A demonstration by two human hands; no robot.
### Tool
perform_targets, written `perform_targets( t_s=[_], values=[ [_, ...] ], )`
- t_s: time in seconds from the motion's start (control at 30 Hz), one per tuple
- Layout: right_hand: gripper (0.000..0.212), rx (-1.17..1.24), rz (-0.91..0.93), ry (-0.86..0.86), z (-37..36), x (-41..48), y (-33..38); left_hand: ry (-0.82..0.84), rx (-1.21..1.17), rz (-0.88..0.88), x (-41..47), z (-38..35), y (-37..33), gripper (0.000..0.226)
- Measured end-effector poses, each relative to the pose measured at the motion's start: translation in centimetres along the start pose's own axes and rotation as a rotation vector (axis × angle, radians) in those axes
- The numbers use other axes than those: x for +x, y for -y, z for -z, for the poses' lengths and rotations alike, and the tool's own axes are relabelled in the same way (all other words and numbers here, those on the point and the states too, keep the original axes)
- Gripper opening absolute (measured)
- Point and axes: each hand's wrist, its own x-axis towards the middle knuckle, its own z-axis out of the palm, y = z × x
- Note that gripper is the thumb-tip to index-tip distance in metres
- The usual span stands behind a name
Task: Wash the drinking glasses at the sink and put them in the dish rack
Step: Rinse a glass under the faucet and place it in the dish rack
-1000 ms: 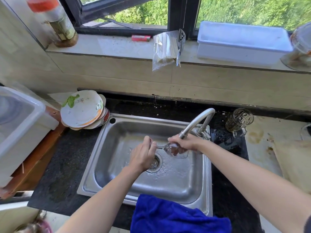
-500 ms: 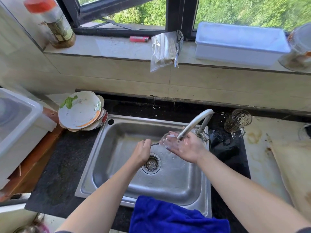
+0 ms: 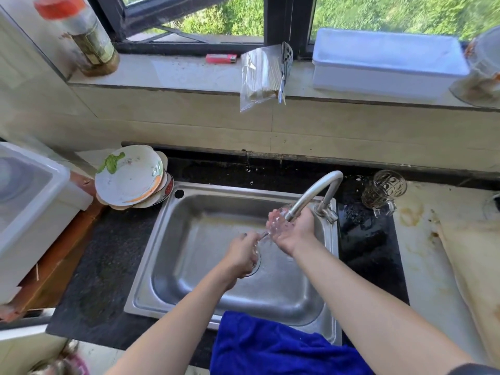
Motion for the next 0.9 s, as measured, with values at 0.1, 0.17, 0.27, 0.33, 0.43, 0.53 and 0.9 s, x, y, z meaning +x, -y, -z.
perform_targets(
  t_s=[0.1, 0.17, 0.27, 0.33, 0.43, 0.53, 0.9],
  values=[
    [0.043, -0.005, 0.009, 0.014, -0.6, 0.1, 1.5, 0.054, -0.059, -0.010, -0.3, -0.6, -0.5, 0.022],
    [0.055, 0.078, 0.048, 0.001, -1.2, 0.2, 2.0, -0.059, 0.098, -0.211, -0.5, -1.5, -0.6, 0.031],
    [0.067, 0.052, 0.087, -0.088, -1.5, 0.8, 1.6, -0.182, 0.432, -0.437, -0.4, -1.2, 0.5, 0.029],
    [0.065, 0.123, 0.077, -0.129, -1.4, 0.7, 1.5, -0.235, 0.567, -0.551, -0.4, -0.4, 1.5, 0.026],
    [0.044, 0.071, 0.152, -0.210, -0.9, 0.9, 1.6, -0.293, 0.714, -0.645, -0.5, -0.3, 2.0, 0.030],
    [0.027, -0.200, 0.344, -0.164, -1.3, 1.2, -0.4, -0.303, 0.687, -0.654, -0.5, -0.3, 2.1, 0.035],
    [0.056, -1.551, 0.820, 0.087, 2.2, 1.8, 0.5, -0.160, 0.402, -0.397, 0.0, 1.7, 0.8, 0.027]
  ],
)
